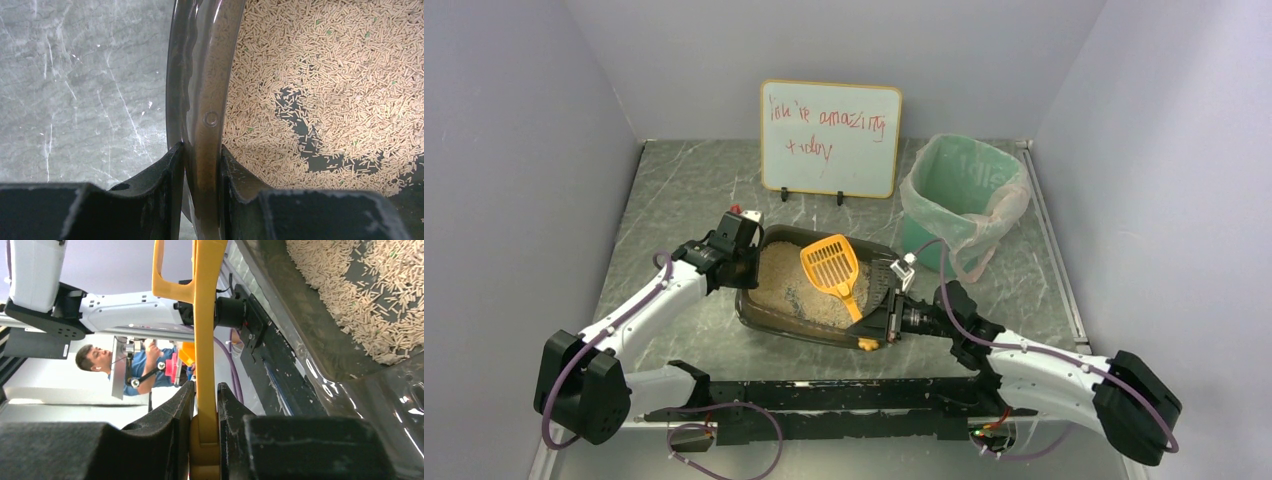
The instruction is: Clean the litter box
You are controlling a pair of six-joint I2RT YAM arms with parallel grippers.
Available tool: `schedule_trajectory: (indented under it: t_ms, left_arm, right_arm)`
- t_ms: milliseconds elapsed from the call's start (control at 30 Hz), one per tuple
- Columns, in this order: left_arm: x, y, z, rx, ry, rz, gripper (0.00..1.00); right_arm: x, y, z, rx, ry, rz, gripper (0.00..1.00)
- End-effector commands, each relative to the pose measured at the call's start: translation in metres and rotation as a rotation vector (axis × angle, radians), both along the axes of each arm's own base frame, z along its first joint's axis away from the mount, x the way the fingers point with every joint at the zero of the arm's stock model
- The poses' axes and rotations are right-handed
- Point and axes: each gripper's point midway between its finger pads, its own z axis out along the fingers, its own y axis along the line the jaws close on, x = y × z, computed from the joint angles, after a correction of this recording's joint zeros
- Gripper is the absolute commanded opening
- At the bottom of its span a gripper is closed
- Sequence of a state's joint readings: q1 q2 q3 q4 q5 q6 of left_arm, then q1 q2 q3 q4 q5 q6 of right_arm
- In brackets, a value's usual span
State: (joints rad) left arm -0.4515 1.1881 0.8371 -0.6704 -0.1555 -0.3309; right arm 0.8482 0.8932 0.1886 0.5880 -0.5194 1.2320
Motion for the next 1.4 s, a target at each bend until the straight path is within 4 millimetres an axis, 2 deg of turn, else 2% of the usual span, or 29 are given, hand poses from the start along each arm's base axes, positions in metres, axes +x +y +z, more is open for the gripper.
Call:
schedule_trajectory:
  t_ms: [0, 33, 100, 167, 200, 233, 300, 333, 467, 667, 767, 900, 1033, 1133, 1267, 1367]
  left_arm:
    - [0.02, -0.018, 0.027, -0.093, -0.113, -0.005, 0.05]
    - [0.019, -0.018, 0.025, -0.093, -0.108, -0.005, 0.05]
    - [0.02, -0.017, 0.027, -0.094, -0.117, -0.002, 0.05]
    - [0.02, -0.017, 0.027, -0.092, -0.117, 0.0, 0.05]
    - [0.019, -0.016, 0.026, -0.091, -0.115, -0.001, 0.05]
    - [0.019, -0.017, 0.026, -0.093, -0.116, -0.002, 0.05]
    - [0.02, -0.017, 0.026, -0.092, -0.118, -0.001, 0.05]
    - [0.02, -0.017, 0.026, -0.09, -0.114, -0.001, 0.05]
    - [0.019, -0.017, 0.025, -0.089, -0.111, -0.001, 0.05]
    - [0.02, -0.016, 0.024, -0.085, -0.107, 0.001, 0.05]
    - [0.019, -0.016, 0.024, -0.083, -0.108, 0.002, 0.05]
    - [0.02, -0.016, 0.025, -0.082, -0.109, 0.004, 0.05]
    - [0.02, -0.015, 0.024, -0.081, -0.107, 0.005, 0.05]
    - [0.02, -0.016, 0.024, -0.085, -0.106, 0.001, 0.05]
    - [0.019, -0.017, 0.024, -0.086, -0.1, -0.002, 0.05]
    - [0.017, -0.017, 0.025, -0.089, -0.101, -0.002, 0.05]
  right_arm:
    - [0.015, -0.006, 0.022, 0.06, -0.068, -0.083, 0.0]
    - [0.007, -0.004, 0.027, 0.092, -0.074, -0.042, 0.0]
    - [-0.006, 0.008, 0.013, 0.012, -0.049, 0.079, 0.0]
    - [0.009, -0.001, 0.012, 0.005, -0.052, -0.031, 0.0]
    - [0.011, -0.005, 0.017, 0.053, -0.06, -0.07, 0.0]
    - [0.006, 0.002, 0.023, 0.067, -0.07, -0.028, 0.0]
    - [-0.005, 0.016, 0.013, -0.052, -0.092, 0.07, 0.0]
    - [-0.001, 0.013, 0.006, -0.1, -0.128, 0.046, 0.0]
    - [0.008, -0.001, 0.017, -0.125, -0.258, -0.034, 0.0]
    - [0.014, -0.014, -0.008, -0.281, -0.421, -0.027, 0.0]
    - [0.023, -0.022, -0.013, -0.363, -0.507, -0.041, 0.0]
    - [0.029, -0.026, -0.006, -0.412, -0.567, -0.047, 0.0]
    - [0.03, -0.024, -0.006, -0.451, -0.543, -0.024, 0.0]
    - [0.03, -0.018, 0.003, -0.496, -0.526, 0.031, 0.0]
    - [0.032, -0.025, 0.008, -0.671, -0.451, 0.104, 0.02]
    - [0.026, -0.029, 0.0, -0.766, -0.373, 0.194, 0.03]
